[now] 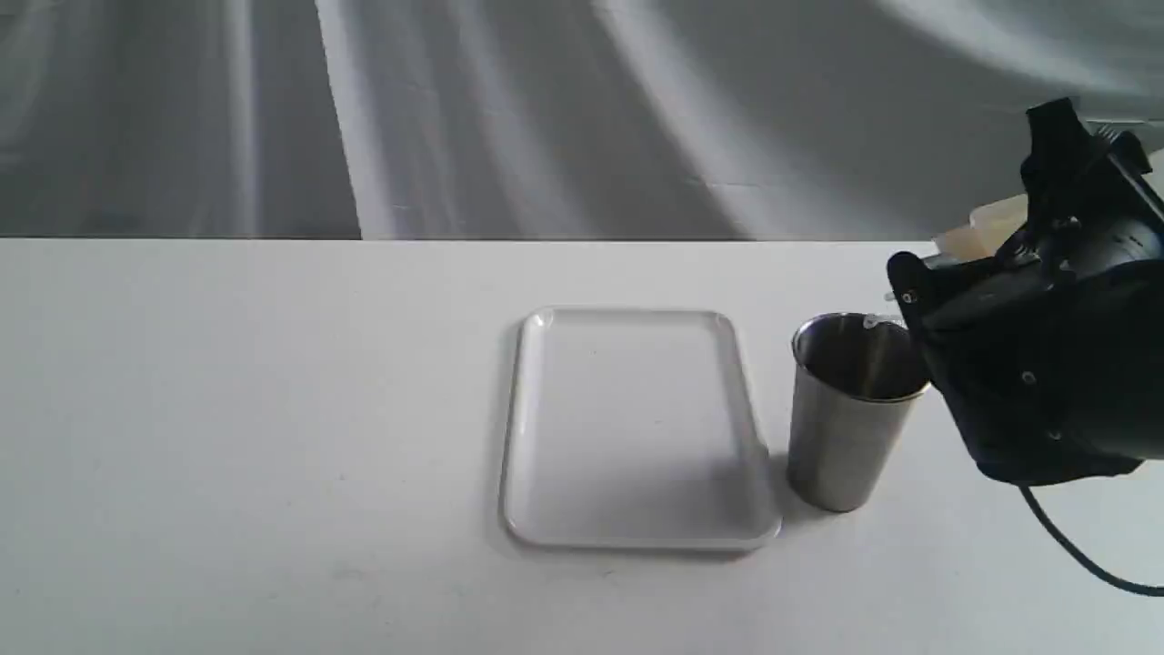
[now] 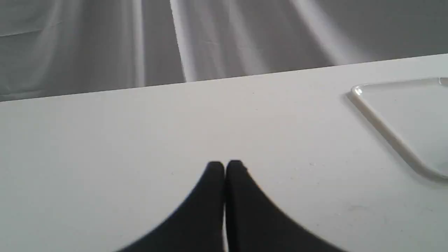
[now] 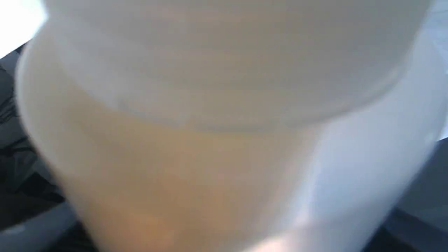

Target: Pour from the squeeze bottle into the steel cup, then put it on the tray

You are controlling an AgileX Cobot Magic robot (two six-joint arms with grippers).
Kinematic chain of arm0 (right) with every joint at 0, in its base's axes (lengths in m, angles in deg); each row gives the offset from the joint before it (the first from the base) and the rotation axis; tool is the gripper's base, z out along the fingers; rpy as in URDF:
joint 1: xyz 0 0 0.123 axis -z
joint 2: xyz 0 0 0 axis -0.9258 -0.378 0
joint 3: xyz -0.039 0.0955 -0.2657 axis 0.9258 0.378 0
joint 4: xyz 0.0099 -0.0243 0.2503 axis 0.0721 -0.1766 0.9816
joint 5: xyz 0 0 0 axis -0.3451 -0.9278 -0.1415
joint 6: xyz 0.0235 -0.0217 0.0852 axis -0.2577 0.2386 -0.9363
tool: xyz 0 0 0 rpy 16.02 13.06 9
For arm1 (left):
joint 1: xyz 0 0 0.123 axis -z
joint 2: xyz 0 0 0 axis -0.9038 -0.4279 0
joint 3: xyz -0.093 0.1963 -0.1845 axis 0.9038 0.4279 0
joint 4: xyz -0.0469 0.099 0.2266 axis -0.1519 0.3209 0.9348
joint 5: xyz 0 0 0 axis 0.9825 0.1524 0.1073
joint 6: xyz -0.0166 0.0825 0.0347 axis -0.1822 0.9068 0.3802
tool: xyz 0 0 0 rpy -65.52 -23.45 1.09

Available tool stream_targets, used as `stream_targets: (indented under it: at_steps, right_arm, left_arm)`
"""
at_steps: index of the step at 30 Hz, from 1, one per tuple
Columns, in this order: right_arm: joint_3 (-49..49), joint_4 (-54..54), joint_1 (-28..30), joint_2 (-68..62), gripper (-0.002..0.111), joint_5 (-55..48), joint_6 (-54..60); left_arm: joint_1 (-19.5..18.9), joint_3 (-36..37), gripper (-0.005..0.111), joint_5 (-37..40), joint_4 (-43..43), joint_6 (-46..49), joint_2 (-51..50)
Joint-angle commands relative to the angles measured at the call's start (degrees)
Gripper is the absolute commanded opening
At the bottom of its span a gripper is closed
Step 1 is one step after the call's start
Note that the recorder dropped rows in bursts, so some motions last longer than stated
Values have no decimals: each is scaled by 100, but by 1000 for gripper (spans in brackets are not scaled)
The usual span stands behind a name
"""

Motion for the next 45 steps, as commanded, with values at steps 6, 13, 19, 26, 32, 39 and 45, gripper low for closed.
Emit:
stream_targets:
  at_steps: [6,13,19,26,32,39,45]
  right_arm:
    - [-52,81,-10,84,16,-184,-989]
    - [65,397,-10,329,16,8,-1845]
    - [491,510,130,928,16,559,-2459]
    - [575,977,286,1079,16,775,-3324]
    - [575,1171,286,1079,16,1707,-4421]
    - [575,1171,286,1154,16,2553,-5724]
    - [575,1134,286,1626,16,2758,-6283]
  left_arm:
    - [33,25,0,-39,-4,-31,15]
    - [33,25,0,-39,-4,-31,15]
    - [33,25,0,-39,-4,-18,15]
    - [33,25,0,-39,-4,-18,15]
    - [33,25,0,-39,-4,-31,15]
    - [33,25,0,-39,-4,-31,15]
    - [33,25,0,-39,-4,-16,15]
